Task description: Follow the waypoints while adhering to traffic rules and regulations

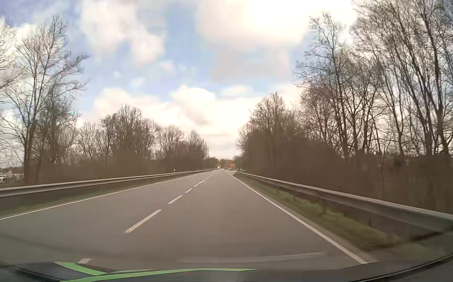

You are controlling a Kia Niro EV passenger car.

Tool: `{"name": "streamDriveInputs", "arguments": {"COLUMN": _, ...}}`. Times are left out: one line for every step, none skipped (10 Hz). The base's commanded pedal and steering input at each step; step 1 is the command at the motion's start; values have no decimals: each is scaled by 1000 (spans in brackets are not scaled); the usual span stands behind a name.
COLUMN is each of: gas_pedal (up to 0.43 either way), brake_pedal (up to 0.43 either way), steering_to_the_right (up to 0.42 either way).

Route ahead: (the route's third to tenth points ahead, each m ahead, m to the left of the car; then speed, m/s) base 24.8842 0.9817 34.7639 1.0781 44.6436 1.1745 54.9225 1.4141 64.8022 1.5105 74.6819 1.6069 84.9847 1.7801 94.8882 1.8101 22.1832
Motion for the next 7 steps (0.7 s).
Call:
{"name": "streamDriveInputs", "arguments": {"gas_pedal": 157, "brake_pedal": 0, "steering_to_the_right": -1}}
{"name": "streamDriveInputs", "arguments": {"gas_pedal": 157, "brake_pedal": 0, "steering_to_the_right": 0}}
{"name": "streamDriveInputs", "arguments": {"gas_pedal": 157, "brake_pedal": 0, "steering_to_the_right": 0}}
{"name": "streamDriveInputs", "arguments": {"gas_pedal": 157, "brake_pedal": 0, "steering_to_the_right": 0}}
{"name": "streamDriveInputs", "arguments": {"gas_pedal": 157, "brake_pedal": 0, "steering_to_the_right": 0}}
{"name": "streamDriveInputs", "arguments": {"gas_pedal": 157, "brake_pedal": 0, "steering_to_the_right": -1}}
{"name": "streamDriveInputs", "arguments": {"gas_pedal": 157, "brake_pedal": 0, "steering_to_the_right": -1}}
